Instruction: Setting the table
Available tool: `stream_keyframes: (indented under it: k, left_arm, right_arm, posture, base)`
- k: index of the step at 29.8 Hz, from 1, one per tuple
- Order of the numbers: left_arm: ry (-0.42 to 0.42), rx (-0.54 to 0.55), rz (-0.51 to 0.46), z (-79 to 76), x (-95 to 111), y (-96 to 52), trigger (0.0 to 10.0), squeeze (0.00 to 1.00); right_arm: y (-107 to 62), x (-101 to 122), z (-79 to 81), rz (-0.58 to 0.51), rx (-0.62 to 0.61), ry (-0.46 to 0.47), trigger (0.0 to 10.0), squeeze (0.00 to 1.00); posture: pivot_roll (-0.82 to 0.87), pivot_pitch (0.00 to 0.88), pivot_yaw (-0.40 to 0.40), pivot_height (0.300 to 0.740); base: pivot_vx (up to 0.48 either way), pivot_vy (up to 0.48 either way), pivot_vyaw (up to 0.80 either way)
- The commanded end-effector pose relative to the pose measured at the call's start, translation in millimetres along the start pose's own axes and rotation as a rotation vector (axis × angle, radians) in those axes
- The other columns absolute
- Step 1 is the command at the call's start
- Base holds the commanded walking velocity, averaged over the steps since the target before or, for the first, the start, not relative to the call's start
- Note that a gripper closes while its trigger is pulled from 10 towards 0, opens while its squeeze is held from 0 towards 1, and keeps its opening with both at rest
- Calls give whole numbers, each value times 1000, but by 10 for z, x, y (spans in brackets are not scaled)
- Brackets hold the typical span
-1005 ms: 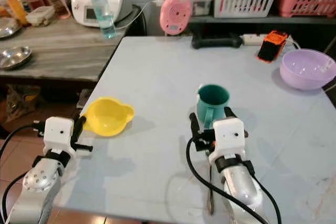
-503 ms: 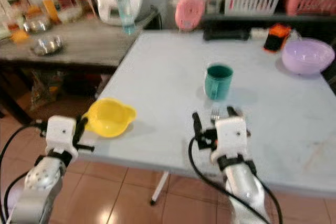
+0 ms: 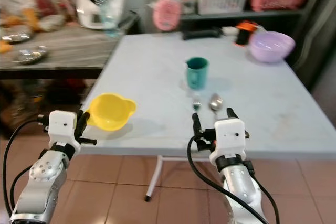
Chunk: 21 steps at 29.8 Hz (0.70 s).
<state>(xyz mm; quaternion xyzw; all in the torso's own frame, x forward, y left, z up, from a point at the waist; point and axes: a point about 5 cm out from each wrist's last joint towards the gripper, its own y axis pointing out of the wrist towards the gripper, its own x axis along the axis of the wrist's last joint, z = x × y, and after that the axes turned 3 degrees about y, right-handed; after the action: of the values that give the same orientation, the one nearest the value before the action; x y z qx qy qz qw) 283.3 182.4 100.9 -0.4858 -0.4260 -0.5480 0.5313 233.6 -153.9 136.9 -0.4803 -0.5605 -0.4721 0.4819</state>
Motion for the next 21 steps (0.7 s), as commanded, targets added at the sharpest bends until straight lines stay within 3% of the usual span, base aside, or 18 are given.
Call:
stream_keyframes:
  k: [1, 13, 21]
  left_arm:
    - [-1, 12, -4, 43, 2, 6, 10000, 0]
    - [-61, 9, -18, -39, 43, 114, 10000, 0]
    - [-71, -2, -22, -85, 44, 150, 10000, 0]
  right_arm:
    - [30, 32, 14, -18, 6, 4, 10000, 0]
    - [73, 53, 40, -31, 20, -3, 10000, 0]
    - [83, 52, 43, -36, 13, -1, 10000, 0]
  posture:
    - [-101, 0, 103, 740]
    - [-104, 0, 96, 740]
    - [-112, 0, 102, 740]
  base:
    - [0, 0, -694]
    - [0, 0, 0]
    - [0, 277, 0]
